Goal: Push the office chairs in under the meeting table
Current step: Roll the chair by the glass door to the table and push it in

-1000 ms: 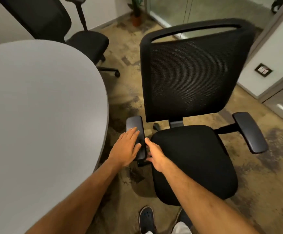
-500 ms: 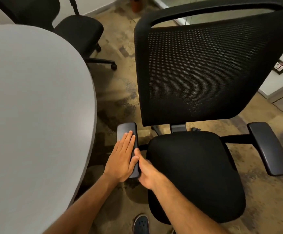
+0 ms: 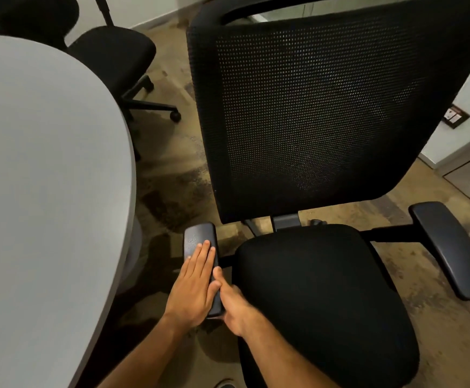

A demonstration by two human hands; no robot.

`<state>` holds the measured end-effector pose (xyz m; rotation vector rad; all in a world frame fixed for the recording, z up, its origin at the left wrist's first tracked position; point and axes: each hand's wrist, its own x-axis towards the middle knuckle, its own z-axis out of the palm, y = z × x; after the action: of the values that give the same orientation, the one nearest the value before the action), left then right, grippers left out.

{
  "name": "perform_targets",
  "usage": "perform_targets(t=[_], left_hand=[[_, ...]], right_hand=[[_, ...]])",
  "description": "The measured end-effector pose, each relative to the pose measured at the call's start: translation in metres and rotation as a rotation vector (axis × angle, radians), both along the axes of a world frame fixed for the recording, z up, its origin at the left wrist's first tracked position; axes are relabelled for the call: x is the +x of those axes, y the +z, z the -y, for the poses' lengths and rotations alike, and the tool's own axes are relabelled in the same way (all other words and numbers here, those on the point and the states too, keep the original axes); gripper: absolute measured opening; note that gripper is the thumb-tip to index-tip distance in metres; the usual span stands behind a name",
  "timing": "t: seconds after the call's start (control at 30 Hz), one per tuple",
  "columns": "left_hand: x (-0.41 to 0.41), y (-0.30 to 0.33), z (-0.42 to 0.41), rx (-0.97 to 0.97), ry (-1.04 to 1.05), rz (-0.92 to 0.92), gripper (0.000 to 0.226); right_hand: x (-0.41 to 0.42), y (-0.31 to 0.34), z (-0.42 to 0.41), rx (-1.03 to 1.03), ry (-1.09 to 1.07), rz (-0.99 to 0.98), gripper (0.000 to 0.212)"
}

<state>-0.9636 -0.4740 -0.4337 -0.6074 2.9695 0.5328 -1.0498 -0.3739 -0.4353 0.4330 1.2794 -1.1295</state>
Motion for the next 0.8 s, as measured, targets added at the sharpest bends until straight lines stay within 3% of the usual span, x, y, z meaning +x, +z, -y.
perform_targets(t=[0.07,0.2,0.3,0.4,0.57,0.7,0.8], left_hand=[[0.001,0.005,0.002,-0.023,-0.011,0.036,0.068],[0.0,0.028,0.009,0.018,0.032,-0.024,0.073],[-0.031,0.093,0.028,0.126,0.146,-0.196,0.071],[-0.081,0.184,0.052,0.183,0.234,-0.367,0.07],[-0.168,0.309,0.077,0.356,0.381,-0.601,0.07],[-0.235,0.352,0.079,0.438,0.491,-0.44,0.072],[-0.266,0.353,0.071,0.276,0.49,-0.323,0.066]], right_hand=[[-0.004,0.009,-0.002,0.078,0.116,-0.123,0.07],[-0.04,0.042,-0.016,0.213,0.389,-0.677,0.051],[-0.103,0.116,-0.033,0.152,0.246,-0.984,0.019],[-0.176,0.205,-0.06,0.172,0.077,-1.234,0.005],[-0.245,0.289,-0.144,0.317,0.015,-1.3,0.014],[-0.256,0.305,-0.202,0.381,0.069,-1.262,0.027],[-0.257,0.31,-0.232,0.359,0.028,-1.296,0.028]])
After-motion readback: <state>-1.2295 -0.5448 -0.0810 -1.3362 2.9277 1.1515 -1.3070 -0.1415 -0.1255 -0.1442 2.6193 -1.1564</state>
